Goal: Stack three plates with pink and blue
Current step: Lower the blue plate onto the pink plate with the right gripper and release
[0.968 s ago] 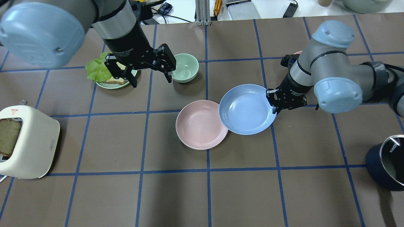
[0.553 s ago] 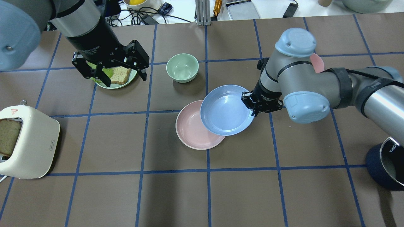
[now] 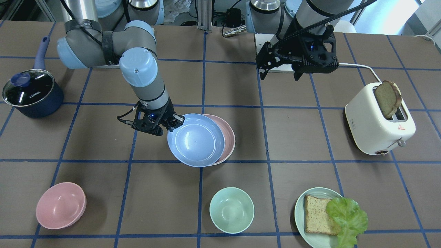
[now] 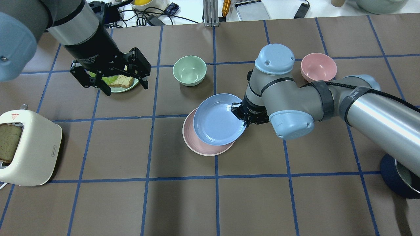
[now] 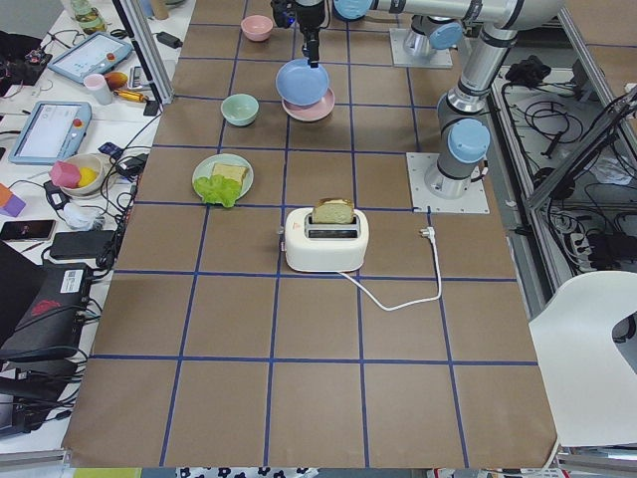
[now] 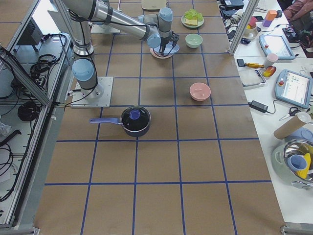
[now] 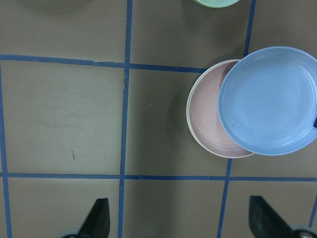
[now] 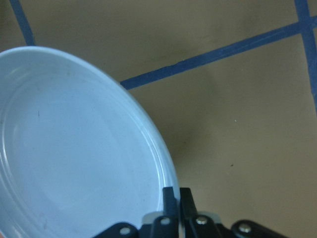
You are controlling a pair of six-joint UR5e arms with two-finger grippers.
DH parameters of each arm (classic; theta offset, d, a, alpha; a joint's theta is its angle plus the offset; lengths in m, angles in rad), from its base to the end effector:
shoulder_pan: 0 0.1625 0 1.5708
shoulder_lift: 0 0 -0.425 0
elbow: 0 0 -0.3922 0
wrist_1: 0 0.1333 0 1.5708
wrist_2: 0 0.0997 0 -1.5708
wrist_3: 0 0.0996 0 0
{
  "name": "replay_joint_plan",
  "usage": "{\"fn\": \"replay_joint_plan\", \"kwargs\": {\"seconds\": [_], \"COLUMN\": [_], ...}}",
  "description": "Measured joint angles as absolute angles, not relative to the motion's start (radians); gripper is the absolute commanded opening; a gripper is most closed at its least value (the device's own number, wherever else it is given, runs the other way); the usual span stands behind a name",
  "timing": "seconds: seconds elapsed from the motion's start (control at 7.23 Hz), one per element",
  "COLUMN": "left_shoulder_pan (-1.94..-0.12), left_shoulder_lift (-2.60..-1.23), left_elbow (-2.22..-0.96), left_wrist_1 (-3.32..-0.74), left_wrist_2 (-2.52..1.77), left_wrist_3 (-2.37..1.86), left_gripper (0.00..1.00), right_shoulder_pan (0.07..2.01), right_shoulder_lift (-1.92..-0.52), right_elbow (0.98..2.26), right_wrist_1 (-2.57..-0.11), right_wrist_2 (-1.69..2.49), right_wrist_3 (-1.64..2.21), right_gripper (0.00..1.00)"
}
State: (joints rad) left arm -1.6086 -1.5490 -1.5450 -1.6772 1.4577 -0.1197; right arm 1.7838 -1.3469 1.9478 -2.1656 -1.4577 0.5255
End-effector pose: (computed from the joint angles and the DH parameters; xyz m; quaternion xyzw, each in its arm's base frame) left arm -0.1624 -0.4704 0.5014 0.0425 -0.9971 -0.0337 0.0540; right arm 0.2506 -0.4747 0.2556 0.1555 0.9862 0.0232 0.0516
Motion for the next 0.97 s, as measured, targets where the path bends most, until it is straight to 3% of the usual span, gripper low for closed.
{"fn": "replay_joint_plan", "kwargs": {"seconds": [0.41, 0.55, 0.69, 0.83, 0.97], "left_shoulder_pan": [-1.611, -1.610, -1.608, -1.608, -1.608], "left_shoulder_lift": [-1.546, -1.545, -1.544, -1.543, -1.542], "left_elbow": [-1.544, -1.545, -1.546, -1.546, -1.545], "left_wrist_1": [-1.680, -1.681, -1.681, -1.681, -1.681], "left_wrist_2": [1.457, 1.456, 1.456, 1.457, 1.457], "left_wrist_3": [-0.121, -0.122, -0.122, -0.122, -0.122], "left_gripper": [1.00, 1.00, 1.00, 1.00, 1.00], "right_shoulder_pan": [1.808, 1.811, 1.813, 1.814, 1.814], "right_shoulder_lift": [-1.328, -1.325, -1.324, -1.324, -1.323], "right_elbow": [1.940, 1.938, 1.939, 1.942, 1.944], "right_wrist_1": [-2.178, -2.183, -2.184, -2.186, -2.193], "right_wrist_2": [-1.458, -1.460, -1.461, -1.462, -1.462], "right_wrist_3": [0.560, 0.565, 0.568, 0.570, 0.576], "right_gripper": [0.00, 0.10, 0.38, 0.60, 0.75]}}
